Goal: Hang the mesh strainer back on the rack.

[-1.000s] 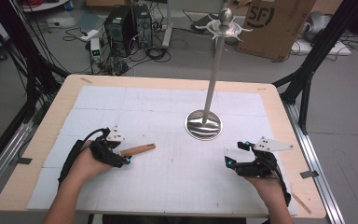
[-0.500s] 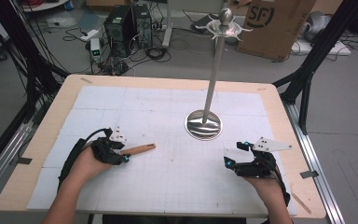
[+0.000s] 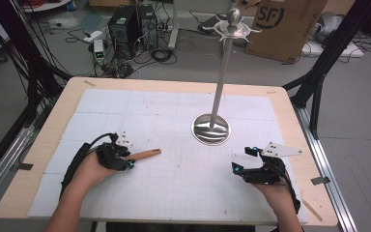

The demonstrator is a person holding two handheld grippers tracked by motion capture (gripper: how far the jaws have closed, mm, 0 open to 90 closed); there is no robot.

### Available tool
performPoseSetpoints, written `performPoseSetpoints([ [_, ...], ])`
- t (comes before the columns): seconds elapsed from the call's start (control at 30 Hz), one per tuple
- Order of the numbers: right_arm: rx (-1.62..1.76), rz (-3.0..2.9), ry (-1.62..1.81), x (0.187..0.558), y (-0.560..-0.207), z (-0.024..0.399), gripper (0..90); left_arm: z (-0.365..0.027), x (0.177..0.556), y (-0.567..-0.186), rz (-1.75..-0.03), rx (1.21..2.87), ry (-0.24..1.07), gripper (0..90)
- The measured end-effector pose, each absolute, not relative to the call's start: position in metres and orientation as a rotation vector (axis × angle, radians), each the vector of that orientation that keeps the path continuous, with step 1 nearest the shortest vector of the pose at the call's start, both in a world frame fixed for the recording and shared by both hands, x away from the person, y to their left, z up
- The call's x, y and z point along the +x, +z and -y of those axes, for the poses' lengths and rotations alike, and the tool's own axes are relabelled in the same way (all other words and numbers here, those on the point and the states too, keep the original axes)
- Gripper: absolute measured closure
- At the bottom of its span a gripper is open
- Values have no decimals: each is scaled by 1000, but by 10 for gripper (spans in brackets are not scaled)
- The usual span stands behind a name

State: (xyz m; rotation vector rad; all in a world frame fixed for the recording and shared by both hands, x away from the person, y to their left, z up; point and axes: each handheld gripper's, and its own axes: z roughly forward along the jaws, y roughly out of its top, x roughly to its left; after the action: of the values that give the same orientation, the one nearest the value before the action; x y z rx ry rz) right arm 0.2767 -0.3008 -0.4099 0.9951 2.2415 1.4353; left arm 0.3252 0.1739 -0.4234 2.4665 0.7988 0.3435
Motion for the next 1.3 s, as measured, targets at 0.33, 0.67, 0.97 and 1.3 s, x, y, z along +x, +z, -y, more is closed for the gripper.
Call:
performPoseSetpoints([
  [0.33, 995, -2240, 1438, 276, -410, 301, 169, -169, 324, -421, -817, 2483, 332, 673],
  [0.67, 992, -2243, 1434, 277, -410, 300, 169, -164, 333, -419, -788, 2564, 283, 645],
  [0.97, 989, -2252, 1430, 278, -411, 298, 169, -163, 339, -419, -750, 2580, 250, 627],
  [1.3, 991, -2259, 1426, 279, -412, 296, 169, -159, 336, -419, -705, 2586, 283, 680],
])
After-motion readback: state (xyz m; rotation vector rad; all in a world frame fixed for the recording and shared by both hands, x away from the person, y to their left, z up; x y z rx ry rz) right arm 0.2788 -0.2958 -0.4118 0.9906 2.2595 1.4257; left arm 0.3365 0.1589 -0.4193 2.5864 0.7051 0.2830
